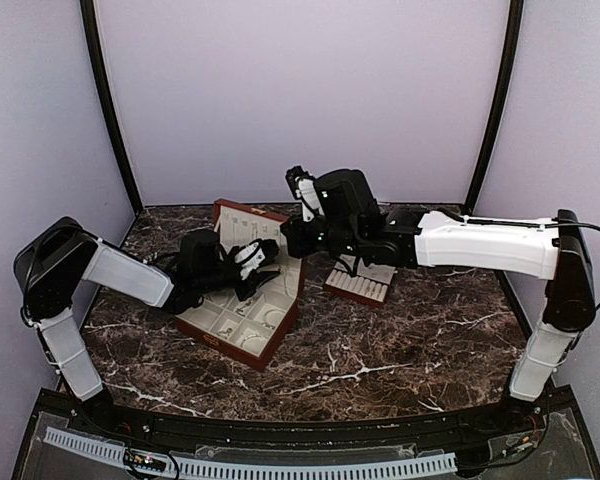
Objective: Organize the mixed jewelry
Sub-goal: Open the compartment pouch of the jewelry box.
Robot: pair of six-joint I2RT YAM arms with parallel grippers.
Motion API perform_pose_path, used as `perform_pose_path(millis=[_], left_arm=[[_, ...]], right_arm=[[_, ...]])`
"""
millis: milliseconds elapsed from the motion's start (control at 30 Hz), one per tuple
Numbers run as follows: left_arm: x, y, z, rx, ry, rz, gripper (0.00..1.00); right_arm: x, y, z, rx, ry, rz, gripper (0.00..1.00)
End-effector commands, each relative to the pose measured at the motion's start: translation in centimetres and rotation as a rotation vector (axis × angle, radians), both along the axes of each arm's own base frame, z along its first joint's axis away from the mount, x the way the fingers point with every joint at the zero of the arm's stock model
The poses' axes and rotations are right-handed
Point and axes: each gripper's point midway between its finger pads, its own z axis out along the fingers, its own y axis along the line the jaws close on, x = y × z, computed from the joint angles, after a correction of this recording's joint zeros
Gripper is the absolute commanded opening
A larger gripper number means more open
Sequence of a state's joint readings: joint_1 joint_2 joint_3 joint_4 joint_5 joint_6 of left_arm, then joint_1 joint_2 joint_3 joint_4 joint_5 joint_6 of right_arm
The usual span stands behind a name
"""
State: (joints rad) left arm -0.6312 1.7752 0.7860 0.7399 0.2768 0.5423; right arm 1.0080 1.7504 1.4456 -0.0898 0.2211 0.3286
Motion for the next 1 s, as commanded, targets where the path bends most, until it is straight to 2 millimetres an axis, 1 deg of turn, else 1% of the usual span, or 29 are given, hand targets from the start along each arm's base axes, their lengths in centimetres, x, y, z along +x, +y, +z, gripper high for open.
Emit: perform_pose_path(millis=[0,133,267,500,633,800,900,967], left_arm=[[0.2,0.9,-1.4,0.03,0.012,0.042,0.29],[0.2,1.2,-1.6,0.031,0.016,0.056,0.2],[-0.2,1.4,-1.6,0.022,0.027,0.058,0.14],[-0.6,1.7,-1.6,0.016,0.038,0.063,0.05],[-0.7,1.7,-1.6,0.016,0.039,0.067,0.0],[-1.1,1.7,-1.7,0.017,0.042,0.068,0.0],[-1.3,1.8,-1.8,0.013,0.049,0.071,0.0],[-1.4,1.8,-1.8,0.01,0.05,0.071,0.0]], right_arm=[[0.4,0.2,3.0,0.08,-0.039,-0.007,0.0],[0.5,0.2,3.6,0.087,-0.048,-0.014,0.0],[0.9,0.2,4.2,0.085,-0.063,-0.027,0.0],[1.7,0.2,6.3,0.103,-0.103,-0.056,0.0],[2.3,0.4,7.1,0.109,-0.124,-0.07,0.0],[3.0,1.0,8.5,0.119,-0.158,-0.08,0.0],[3.4,1.4,8.9,0.117,-0.172,-0.082,0.0],[3.7,1.7,8.8,0.11,-0.176,-0.084,0.0]])
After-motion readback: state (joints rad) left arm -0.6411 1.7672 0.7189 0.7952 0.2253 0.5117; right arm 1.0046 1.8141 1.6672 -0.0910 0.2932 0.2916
